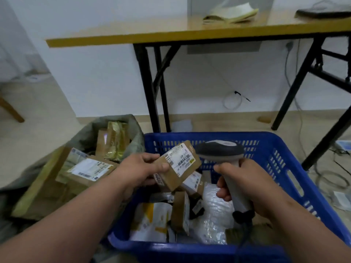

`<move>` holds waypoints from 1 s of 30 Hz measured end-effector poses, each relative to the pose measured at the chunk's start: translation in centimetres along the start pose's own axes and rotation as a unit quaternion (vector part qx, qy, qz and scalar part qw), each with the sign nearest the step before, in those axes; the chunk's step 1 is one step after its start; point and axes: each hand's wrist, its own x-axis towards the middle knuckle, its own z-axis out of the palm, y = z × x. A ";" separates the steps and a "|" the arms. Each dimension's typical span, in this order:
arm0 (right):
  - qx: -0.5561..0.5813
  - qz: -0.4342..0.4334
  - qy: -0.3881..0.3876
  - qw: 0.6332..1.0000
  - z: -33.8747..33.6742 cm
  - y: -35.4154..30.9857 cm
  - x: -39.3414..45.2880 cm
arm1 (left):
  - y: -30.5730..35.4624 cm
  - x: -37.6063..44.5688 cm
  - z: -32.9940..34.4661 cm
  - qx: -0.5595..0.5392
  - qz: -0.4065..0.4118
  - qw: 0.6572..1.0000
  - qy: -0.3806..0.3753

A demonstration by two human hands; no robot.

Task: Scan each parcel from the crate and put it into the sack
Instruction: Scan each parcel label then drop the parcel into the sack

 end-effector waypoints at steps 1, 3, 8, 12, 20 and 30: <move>-0.013 -0.007 -0.009 1.000 0.4 -0.1 -0.4 | 0.1 -0.5 -0.8 -0.012 0.004 1.000 0.011; -0.029 -0.016 -0.026 0.999 1.0 -0.4 -1.1 | 0.1 -1.5 -2.2 -0.035 0.007 0.999 0.026; -0.063 -0.041 -0.044 0.996 2.3 -1.4 -1.9 | -0.5 -2.4 -4.4 -0.074 0.018 0.996 0.039; -0.103 -0.061 -0.052 0.991 3.2 -2.1 -2.2 | -1.0 -2.4 -5.9 -0.096 0.030 0.994 0.044; -0.138 -0.090 -0.073 0.984 5.4 -3.2 -2.3 | -1.4 -2.7 -8.5 -0.118 0.055 0.991 0.032; -0.139 -0.079 -0.088 0.983 7.6 -4.4 -2.5 | -1.9 -3.4 -10.3 -0.097 0.049 0.992 0.055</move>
